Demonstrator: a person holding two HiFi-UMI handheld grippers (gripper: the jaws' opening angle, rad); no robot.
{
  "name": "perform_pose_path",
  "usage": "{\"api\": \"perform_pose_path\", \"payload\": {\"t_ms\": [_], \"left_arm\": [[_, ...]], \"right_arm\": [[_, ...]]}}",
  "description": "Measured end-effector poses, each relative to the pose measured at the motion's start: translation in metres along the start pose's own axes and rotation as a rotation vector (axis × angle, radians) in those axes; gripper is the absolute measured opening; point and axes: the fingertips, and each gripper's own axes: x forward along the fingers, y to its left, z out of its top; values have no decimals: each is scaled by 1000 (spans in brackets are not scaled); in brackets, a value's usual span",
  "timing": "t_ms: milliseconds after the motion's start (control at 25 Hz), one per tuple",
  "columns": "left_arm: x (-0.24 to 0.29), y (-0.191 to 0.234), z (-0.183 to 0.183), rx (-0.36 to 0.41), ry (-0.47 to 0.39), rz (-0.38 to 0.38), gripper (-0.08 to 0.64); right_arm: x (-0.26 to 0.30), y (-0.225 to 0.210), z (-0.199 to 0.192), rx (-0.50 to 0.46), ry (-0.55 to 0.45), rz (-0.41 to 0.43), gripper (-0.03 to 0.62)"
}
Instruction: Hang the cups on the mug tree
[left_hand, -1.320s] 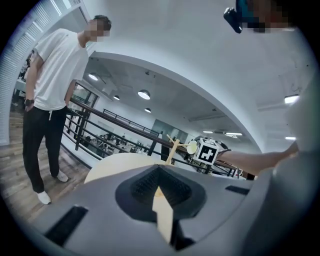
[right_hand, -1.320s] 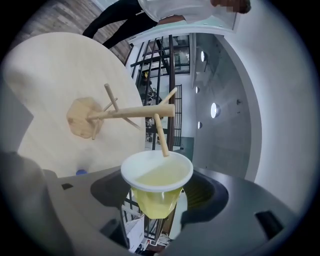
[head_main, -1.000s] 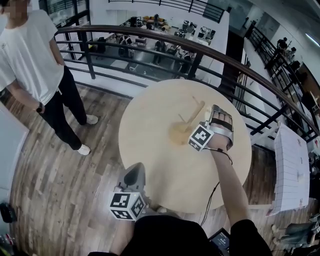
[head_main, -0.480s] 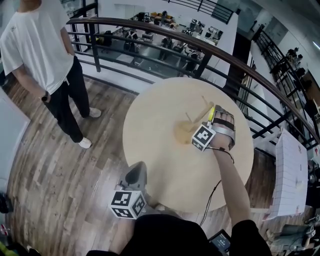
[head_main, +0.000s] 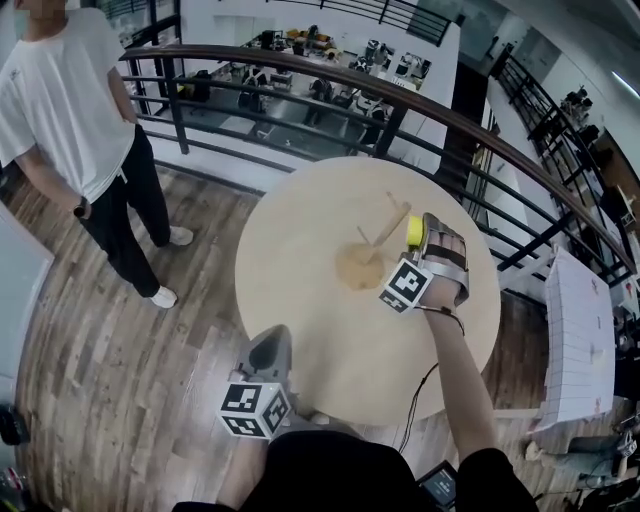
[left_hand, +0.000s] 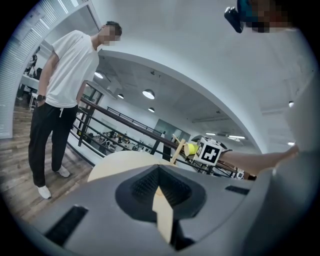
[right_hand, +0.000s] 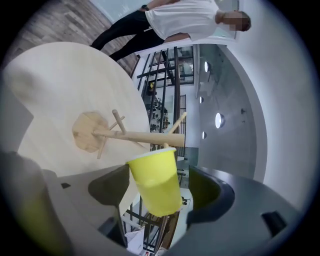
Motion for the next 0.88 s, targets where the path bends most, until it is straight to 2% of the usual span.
{"api": "perform_pose_path", "payload": {"t_ms": [120, 320, 480, 600, 760, 800, 880], "left_arm": [[2, -11, -6, 10, 10, -24, 2], [25, -29, 0, 45, 12, -79, 2], [27, -34, -6, 51, 22, -80, 2], [26, -31, -10, 51, 40, -81, 2], [29, -38, -11, 69, 57, -106, 2], [30, -42, -11, 76, 61, -114, 2], [33, -48, -10, 92, 70, -129, 2]], "right_arm": [[-18, -2, -9, 16, -41, -22, 360], [-8, 3, 0, -13, -86, -12, 360], [-20, -1, -3, 38, -106, -36, 360], [-44, -9, -9, 168, -137, -50, 360], [-84, -20, -26, 430, -204, -65, 346], [-93, -22, -32, 509, -227, -65, 311], [-111, -23, -43, 666, -266, -59, 182]]}}
